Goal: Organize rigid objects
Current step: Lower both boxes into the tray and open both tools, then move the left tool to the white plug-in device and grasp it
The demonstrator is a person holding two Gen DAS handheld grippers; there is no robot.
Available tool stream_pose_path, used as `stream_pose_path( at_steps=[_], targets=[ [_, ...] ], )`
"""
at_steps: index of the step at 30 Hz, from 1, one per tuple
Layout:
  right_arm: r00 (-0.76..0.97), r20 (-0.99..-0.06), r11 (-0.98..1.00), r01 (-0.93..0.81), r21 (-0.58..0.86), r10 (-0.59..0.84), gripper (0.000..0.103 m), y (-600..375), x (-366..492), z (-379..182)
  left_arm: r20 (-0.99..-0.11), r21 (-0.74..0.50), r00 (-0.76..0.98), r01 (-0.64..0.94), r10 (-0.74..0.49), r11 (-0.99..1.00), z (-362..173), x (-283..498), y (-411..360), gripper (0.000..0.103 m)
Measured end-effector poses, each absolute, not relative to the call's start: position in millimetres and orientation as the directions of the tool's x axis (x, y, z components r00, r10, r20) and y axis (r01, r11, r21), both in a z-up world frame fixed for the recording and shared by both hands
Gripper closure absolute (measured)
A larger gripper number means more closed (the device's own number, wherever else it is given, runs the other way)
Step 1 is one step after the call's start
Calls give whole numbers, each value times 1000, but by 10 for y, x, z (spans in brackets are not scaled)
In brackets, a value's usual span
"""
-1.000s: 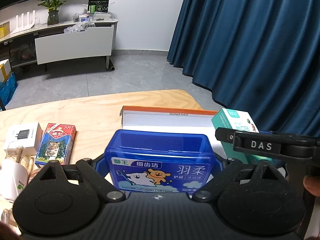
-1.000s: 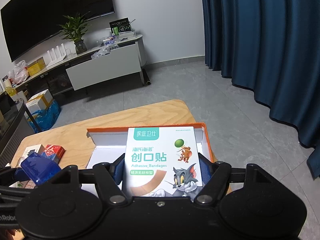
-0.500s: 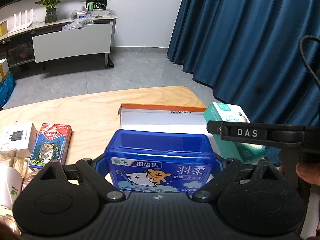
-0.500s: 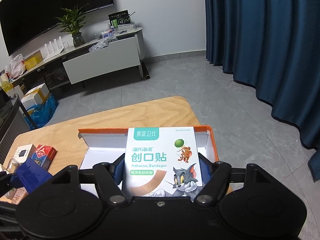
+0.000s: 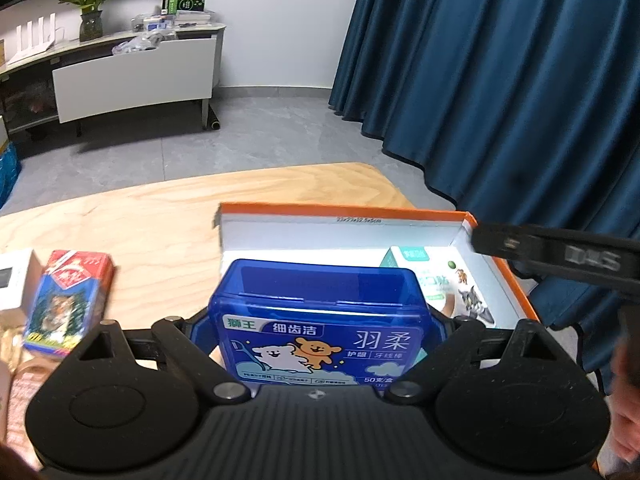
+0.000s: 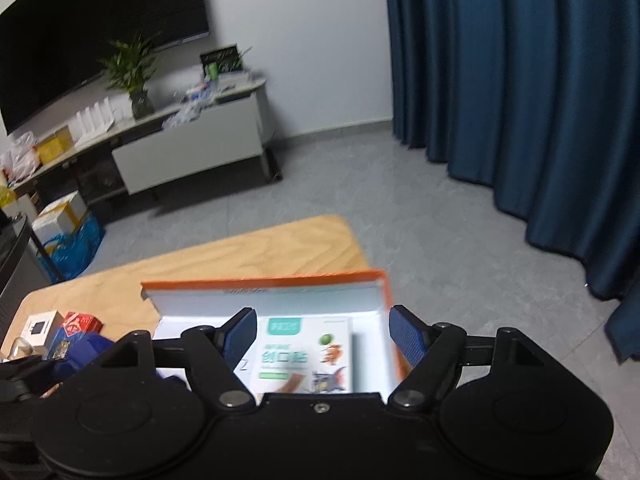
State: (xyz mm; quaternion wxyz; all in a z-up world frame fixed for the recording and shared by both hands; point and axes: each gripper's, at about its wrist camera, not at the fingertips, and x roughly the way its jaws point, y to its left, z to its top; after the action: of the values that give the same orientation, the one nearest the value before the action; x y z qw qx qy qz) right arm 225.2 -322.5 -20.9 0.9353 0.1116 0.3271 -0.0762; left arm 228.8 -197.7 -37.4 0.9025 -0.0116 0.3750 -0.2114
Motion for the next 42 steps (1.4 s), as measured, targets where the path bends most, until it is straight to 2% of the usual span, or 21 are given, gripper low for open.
stream_pose_path(
  at_steps=[8, 21, 32, 42],
  targets=[
    [817, -570, 963, 216, 160, -89, 15, -3337, 1942, -46, -684, -198, 609, 374, -401, 906, -439, 2451, -2170, 5],
    [851, -525, 966, 148, 210, -16, 15, -3248, 1623, 97, -621, -193, 683, 342, -385, 919, 53, 1873, -1875, 4],
    [847, -522, 975, 20, 220, 100, 14, -2737, 1250, 158, -576, -160, 760, 256, -301, 953, 319, 1255, -1295, 1],
    [828, -533, 972, -58, 226, 173, 13, -2113, 1002, 147, -557, -179, 795, 168, -240, 969, 295, 849, -605, 1]
  ],
)
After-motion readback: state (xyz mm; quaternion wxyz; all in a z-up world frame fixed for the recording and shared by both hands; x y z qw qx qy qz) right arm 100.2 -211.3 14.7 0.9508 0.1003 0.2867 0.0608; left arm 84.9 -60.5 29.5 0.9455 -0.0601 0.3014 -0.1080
